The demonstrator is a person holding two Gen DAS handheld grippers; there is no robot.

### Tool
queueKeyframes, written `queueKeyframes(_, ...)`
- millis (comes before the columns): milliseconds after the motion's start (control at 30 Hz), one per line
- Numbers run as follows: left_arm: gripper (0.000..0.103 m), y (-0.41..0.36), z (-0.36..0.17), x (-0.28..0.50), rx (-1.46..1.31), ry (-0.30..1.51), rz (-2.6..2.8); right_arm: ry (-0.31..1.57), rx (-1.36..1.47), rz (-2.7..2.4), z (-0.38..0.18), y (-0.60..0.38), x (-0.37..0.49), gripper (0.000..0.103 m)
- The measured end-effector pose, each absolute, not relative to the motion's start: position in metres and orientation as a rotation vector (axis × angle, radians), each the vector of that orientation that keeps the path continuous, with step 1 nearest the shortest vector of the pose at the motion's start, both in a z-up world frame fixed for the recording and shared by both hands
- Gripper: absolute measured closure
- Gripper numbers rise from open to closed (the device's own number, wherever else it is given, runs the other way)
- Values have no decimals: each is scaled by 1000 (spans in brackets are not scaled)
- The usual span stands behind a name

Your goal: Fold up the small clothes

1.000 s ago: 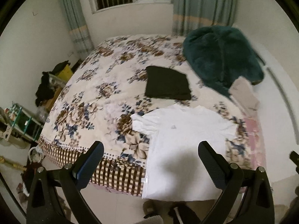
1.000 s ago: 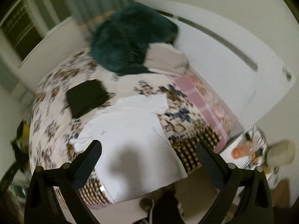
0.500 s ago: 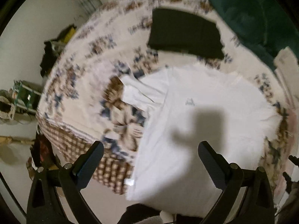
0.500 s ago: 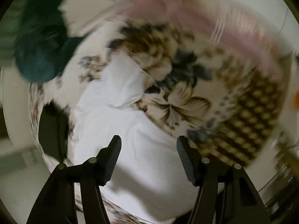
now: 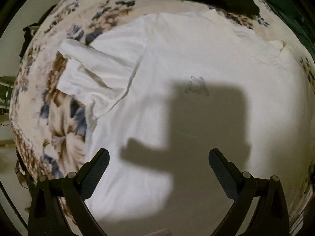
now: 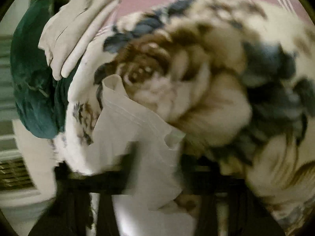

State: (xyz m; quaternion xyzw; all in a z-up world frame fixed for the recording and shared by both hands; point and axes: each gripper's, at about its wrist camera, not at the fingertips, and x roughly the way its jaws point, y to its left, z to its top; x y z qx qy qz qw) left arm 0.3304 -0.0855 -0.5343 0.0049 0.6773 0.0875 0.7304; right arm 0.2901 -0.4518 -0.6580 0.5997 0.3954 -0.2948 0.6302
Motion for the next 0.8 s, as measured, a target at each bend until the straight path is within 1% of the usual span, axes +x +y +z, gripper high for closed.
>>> queueKeyframes(100, 0, -81, -533, 333, 5, 1472, 189, 907, 1178, -720, -629, -438, 318, 97)
queueKeyframes(200, 0, -74, -528, 333, 17, 1445, 193, 931, 839, -665, -587, -403, 363, 97)
queueKeyframes(300, 0, -60, -525, 329, 36, 1415, 216, 1011, 375, -486, -564, -315, 421, 97)
queueKeyframes(367, 0, -46, -524, 325, 46, 1403, 237, 1059, 138, -388, -570, -259, 433, 97)
queueKeyframes(433, 0, -32, -526, 320, 52, 1398, 265, 1100, -99, -275, -589, -196, 436, 97)
queueKeyframes(500, 0, -12, -529, 313, 42, 1409, 298, 1141, -221, -195, -611, -154, 429, 97)
queueKeyframes(600, 0, 16, -529, 305, 16, 1420, 347, 1252, -270, -134, -640, -123, 414, 96)
queueKeyframes(667, 0, 35, -527, 299, -5, 1425, 380, 1281, -222, -111, -641, -125, 401, 94)
queueKeyframes(700, 0, 44, -526, 298, -18, 1426, 394, 1289, -187, -94, -637, -128, 396, 90)
queueKeyframes(733, 0, 52, -525, 295, -36, 1427, 405, 1306, -110, -57, -630, -135, 391, 79)
queueKeyframes(767, 0, 61, -525, 292, -65, 1430, 415, 1318, 22, -4, -624, -148, 388, 71)
queueKeyframes(800, 0, 69, -524, 291, -105, 1435, 422, 1317, 103, 17, -619, -156, 389, 56)
